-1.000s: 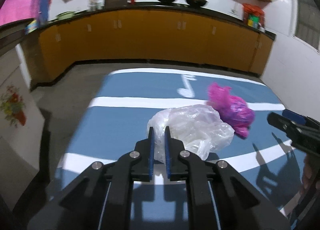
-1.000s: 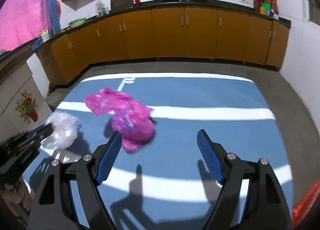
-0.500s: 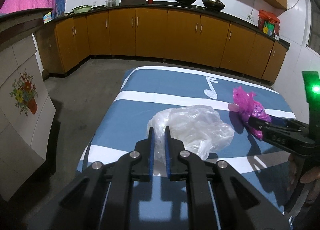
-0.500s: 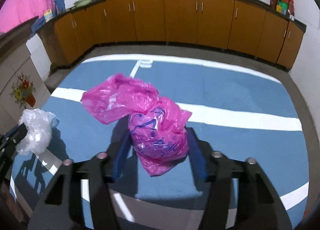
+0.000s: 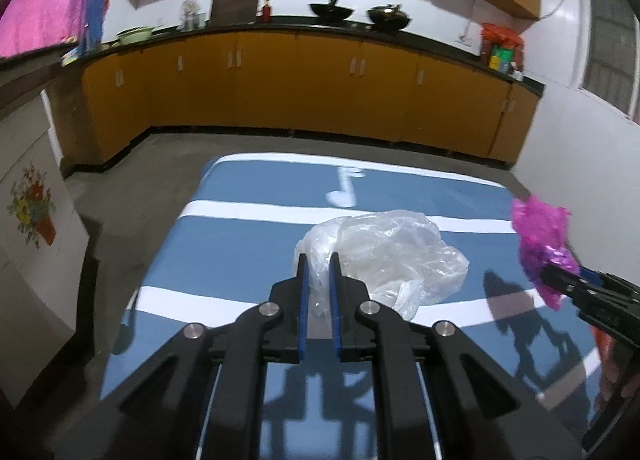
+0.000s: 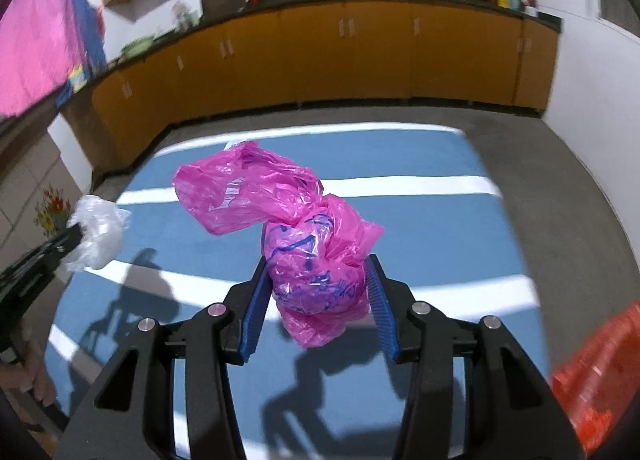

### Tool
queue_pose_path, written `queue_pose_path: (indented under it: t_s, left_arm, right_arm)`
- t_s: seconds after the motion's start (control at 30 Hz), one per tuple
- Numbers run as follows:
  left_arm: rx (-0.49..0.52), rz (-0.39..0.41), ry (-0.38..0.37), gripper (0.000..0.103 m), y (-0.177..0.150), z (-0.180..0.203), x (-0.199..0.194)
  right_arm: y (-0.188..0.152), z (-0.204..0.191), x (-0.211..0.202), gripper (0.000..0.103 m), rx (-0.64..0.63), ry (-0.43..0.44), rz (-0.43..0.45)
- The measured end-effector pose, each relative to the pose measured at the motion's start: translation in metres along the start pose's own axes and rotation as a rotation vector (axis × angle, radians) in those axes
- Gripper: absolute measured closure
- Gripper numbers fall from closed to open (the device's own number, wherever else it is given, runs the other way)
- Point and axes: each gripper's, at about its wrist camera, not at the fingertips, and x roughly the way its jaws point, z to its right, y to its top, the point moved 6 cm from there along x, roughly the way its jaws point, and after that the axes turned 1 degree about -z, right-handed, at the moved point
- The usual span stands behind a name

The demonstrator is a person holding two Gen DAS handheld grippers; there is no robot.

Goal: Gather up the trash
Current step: 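Carry the pink and clear bags over the red basket and open both tools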

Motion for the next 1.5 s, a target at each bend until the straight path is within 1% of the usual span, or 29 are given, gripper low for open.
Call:
queue_pose_path:
  t_s: [0.1, 0.27, 0.57, 0.8, 1.07, 1.2, 1.4, 1.5]
  left_arm:
    - [0.02, 0.017, -0.032, 0.093, 0.003, 0.022, -0.014]
    - [0.053, 0.047, -0.081, 0.093, 0.006, 0.059, -0.044]
    - [0.099, 0.084, -0.134, 0.093, 0.003, 0.102, -0.09]
    - [0.151, 0.11, -0.18, 0.093, -0.003, 0.136, -0.12]
    - [0.2, 0.114, -0.24, 0.093, -0.011, 0.18, -0.143]
    - [0.222, 0.107, -0.281, 0.093, -0.016, 0.203, -0.151]
    - [0.267, 0.093, -0.361, 0.093, -0.028, 0.25, -0.161]
    - [0.286, 0.076, -0.414, 0.093, -0.037, 0.28, -0.165]
  right_arm:
    - [-0.007, 0.021, -0.043, 0.055, 0.048, -0.016, 0.048]
    - [-0.017, 0.039, -0.095, 0.055, 0.082, -0.061, 0.115]
    - [-0.028, 0.062, -0.158, 0.055, 0.129, -0.12, 0.207]
    - [-0.046, 0.087, -0.203, 0.055, 0.168, -0.166, 0.262]
    - [-0.056, 0.109, -0.236, 0.055, 0.204, -0.212, 0.31]
    - [-0.068, 0.127, -0.25, 0.055, 0.229, -0.241, 0.324]
    - [-0.084, 0.156, -0.263, 0.055, 0.285, -0.299, 0.325]
    - [-0.095, 0.175, -0.27, 0.055, 0.329, -0.337, 0.323]
